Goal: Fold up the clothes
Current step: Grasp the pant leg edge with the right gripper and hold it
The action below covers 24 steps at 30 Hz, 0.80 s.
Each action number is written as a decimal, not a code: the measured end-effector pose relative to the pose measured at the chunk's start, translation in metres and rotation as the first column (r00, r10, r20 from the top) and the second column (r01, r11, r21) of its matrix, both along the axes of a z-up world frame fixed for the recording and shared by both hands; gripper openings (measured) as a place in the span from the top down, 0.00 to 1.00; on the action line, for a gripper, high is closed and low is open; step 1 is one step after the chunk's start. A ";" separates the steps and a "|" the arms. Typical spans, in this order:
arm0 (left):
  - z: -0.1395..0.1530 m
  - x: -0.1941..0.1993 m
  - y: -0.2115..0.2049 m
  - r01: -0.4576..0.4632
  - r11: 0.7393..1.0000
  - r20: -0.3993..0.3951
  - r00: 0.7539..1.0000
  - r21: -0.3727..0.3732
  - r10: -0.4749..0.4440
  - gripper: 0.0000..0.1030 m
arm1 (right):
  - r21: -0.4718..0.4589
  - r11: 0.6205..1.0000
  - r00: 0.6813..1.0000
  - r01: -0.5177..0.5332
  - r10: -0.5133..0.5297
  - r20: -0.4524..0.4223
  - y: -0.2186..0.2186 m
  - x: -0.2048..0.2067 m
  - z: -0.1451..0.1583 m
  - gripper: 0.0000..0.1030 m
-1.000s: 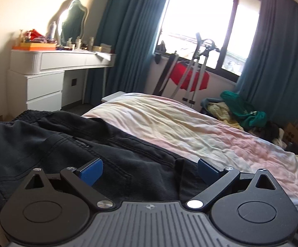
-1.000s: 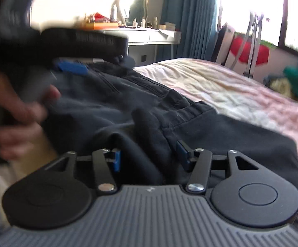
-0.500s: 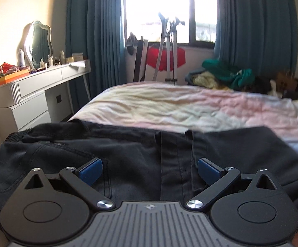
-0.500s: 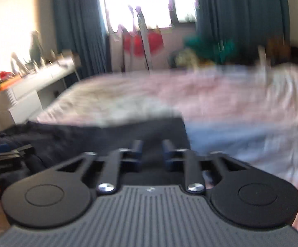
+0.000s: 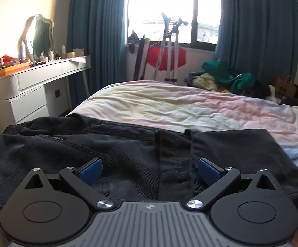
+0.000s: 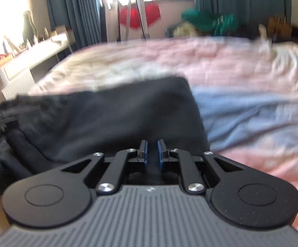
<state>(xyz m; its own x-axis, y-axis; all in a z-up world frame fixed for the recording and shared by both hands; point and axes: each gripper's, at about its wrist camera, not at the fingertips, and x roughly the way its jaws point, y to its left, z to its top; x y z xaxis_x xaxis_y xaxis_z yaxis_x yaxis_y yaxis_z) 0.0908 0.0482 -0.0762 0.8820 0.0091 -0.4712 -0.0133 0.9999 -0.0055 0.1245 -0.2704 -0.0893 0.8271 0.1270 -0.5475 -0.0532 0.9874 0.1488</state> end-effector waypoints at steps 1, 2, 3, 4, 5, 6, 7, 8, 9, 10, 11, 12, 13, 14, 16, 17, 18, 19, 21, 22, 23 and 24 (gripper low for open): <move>0.000 0.000 -0.001 0.006 1.000 0.004 1.000 0.006 -0.006 0.03 | 0.000 1.000 1.000 0.000 0.000 0.019 0.000 -0.001 0.003 0.87; -0.001 0.000 -0.002 0.003 1.000 0.005 1.000 0.016 -0.003 0.03 | 0.005 1.000 1.000 -0.002 0.002 0.013 0.000 0.001 0.002 0.86; -0.002 0.000 -0.004 -0.005 1.000 0.001 1.000 0.028 0.005 0.03 | 0.009 1.000 1.000 -0.003 0.003 0.007 0.000 0.002 0.002 0.86; -0.003 0.001 -0.004 -0.009 0.999 -0.008 1.000 0.035 0.009 0.03 | 0.013 1.000 1.000 -0.005 0.006 -0.012 0.000 0.005 -0.001 0.86; -0.004 0.001 -0.004 -0.008 0.999 -0.016 1.000 0.033 0.009 0.03 | 0.018 1.000 0.998 -0.006 0.007 -0.056 0.000 0.009 -0.008 0.86; -0.005 0.002 -0.004 -0.007 1.000 -0.022 1.000 0.030 0.007 0.03 | 0.025 1.000 0.995 -0.005 0.007 -0.098 0.000 0.013 -0.015 0.86; -0.007 0.004 -0.004 -0.006 0.999 -0.033 0.999 0.031 0.007 0.03 | 0.031 1.000 0.993 -0.005 0.008 -0.117 0.000 0.015 -0.021 0.87; -0.010 0.006 -0.005 -0.012 0.999 -0.053 0.998 0.044 0.014 0.03 | 0.031 1.000 0.993 -0.005 0.009 -0.120 0.000 0.016 -0.023 0.87; -0.013 0.008 -0.004 -0.018 0.999 -0.073 0.997 0.051 0.021 0.03 | 0.032 0.999 0.992 -0.005 0.009 -0.123 0.001 0.017 -0.023 0.87; -0.016 0.010 -0.004 -0.023 0.998 -0.093 0.995 0.059 0.029 0.03 | 0.036 0.999 0.992 -0.002 0.007 -0.125 0.000 0.018 -0.022 0.87; -0.019 0.013 -0.004 -0.028 0.997 -0.112 0.993 0.066 0.036 0.03 | 0.044 0.999 0.992 0.002 0.004 -0.125 0.000 0.018 -0.021 0.87; -0.021 0.015 -0.002 -0.034 0.998 -0.130 0.991 0.061 0.042 0.03 | 0.050 0.999 0.993 0.005 0.001 -0.122 -0.001 0.018 -0.019 0.87; -0.023 0.017 -0.001 -0.041 0.998 -0.149 0.988 0.056 0.048 0.03 | 0.048 0.999 0.994 0.008 -0.003 -0.109 -0.001 0.017 -0.018 0.86; -0.024 0.018 0.001 -0.045 0.998 -0.158 0.986 0.053 0.053 0.02 | 0.037 0.999 0.996 0.009 -0.006 -0.090 0.000 0.015 -0.016 0.86; -0.025 0.018 0.001 -0.047 0.997 -0.162 0.985 0.057 0.056 0.02 | 0.031 0.999 0.997 0.009 -0.006 -0.082 0.000 0.016 -0.015 0.86; -0.025 0.018 0.001 -0.047 0.997 -0.160 0.985 0.061 0.057 0.02 | 0.031 0.999 0.996 0.007 -0.005 -0.085 0.000 0.017 -0.016 0.86; -0.025 0.017 0.000 -0.048 0.997 -0.159 0.986 0.064 0.057 0.02 | 0.032 0.999 0.996 0.006 -0.003 -0.088 0.000 0.018 -0.017 0.86; -0.026 0.017 0.000 -0.048 0.997 -0.158 0.986 0.065 0.058 0.02 | 0.033 0.999 0.996 0.005 -0.002 -0.091 0.000 0.020 -0.018 0.86; -0.026 0.017 0.000 -0.050 0.997 -0.156 0.986 0.065 0.059 0.02 | 0.035 0.999 0.995 0.002 0.001 -0.097 0.000 0.022 -0.020 0.86; -0.026 0.017 0.000 -0.050 0.997 -0.155 0.986 0.066 0.060 0.02 | 0.036 0.999 0.995 0.001 0.003 -0.099 0.000 0.023 -0.021 0.86; -0.026 0.016 -0.001 -0.051 0.996 -0.154 0.986 0.068 0.061 0.02 | 0.036 0.999 0.995 0.000 0.004 -0.102 0.000 0.024 -0.022 0.86; -0.027 0.016 -0.001 -0.051 0.996 -0.153 0.986 0.070 0.062 0.02 | 0.041 0.999 0.994 0.000 0.004 -0.105 0.000 0.026 -0.022 0.87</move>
<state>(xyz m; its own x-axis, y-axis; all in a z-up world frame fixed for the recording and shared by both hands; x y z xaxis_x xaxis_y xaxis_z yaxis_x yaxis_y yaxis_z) 0.1065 0.0471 -0.1029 0.7953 0.0923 -0.5991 -0.0653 0.9956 0.0667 0.1501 -0.2706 -0.1113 0.7650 0.1526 -0.6257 -0.0370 0.9803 0.1938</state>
